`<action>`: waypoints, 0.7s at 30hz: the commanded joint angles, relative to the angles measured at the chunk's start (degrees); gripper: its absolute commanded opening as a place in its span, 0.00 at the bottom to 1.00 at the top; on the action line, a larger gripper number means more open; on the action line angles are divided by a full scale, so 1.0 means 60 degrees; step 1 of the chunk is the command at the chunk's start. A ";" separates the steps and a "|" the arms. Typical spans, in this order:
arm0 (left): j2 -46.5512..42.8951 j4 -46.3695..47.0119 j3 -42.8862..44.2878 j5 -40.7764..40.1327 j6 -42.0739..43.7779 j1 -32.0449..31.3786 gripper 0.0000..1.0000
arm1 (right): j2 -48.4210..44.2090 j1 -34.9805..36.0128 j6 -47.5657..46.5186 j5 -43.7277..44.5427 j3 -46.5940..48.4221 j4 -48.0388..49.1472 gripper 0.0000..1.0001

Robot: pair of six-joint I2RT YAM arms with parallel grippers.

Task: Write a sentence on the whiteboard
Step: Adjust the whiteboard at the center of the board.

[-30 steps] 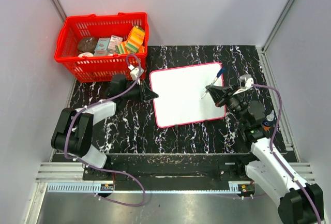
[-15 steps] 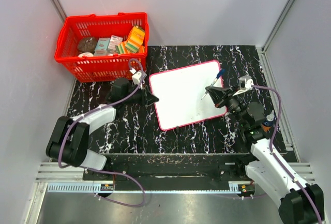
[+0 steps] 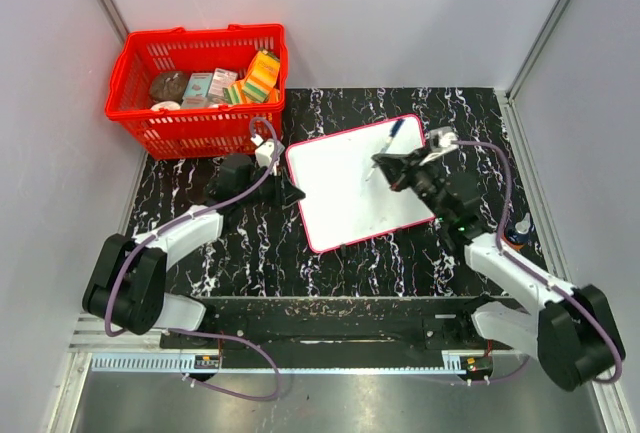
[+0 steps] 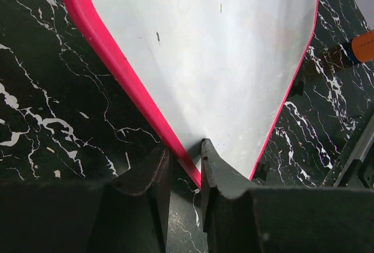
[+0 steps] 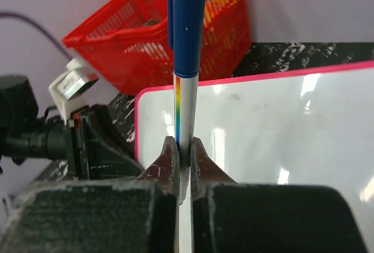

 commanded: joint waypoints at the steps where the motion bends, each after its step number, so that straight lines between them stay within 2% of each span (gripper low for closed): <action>1: 0.0049 -0.0599 -0.0191 -0.1925 0.1490 -0.0005 0.00 | 0.0676 0.2021 -0.2349 0.0929 0.0622 0.2071 0.00; 2: 0.0078 -0.0628 -0.0191 -0.1910 0.1505 -0.0035 0.00 | 0.1084 0.2246 -0.2671 0.1136 0.0607 0.2930 0.00; 4: 0.0093 -0.0643 -0.0235 -0.1940 0.1505 -0.0122 0.00 | 0.1554 0.2511 -0.3318 0.0846 0.0753 0.3479 0.00; 11: 0.0093 -0.0541 -0.0396 -0.2217 0.1622 -0.0357 0.00 | 0.3781 0.3258 -0.3538 0.1563 0.0665 0.7460 0.00; 16: 0.0064 -0.0555 -0.0352 -0.2262 0.1637 -0.0372 0.00 | 0.4543 0.3434 -0.4066 0.1314 0.1032 0.7714 0.00; 21: -0.0229 -0.0570 -0.0381 -0.2174 0.1651 -0.0386 0.00 | 0.4618 0.3478 -0.4198 0.1284 0.1091 0.7876 0.00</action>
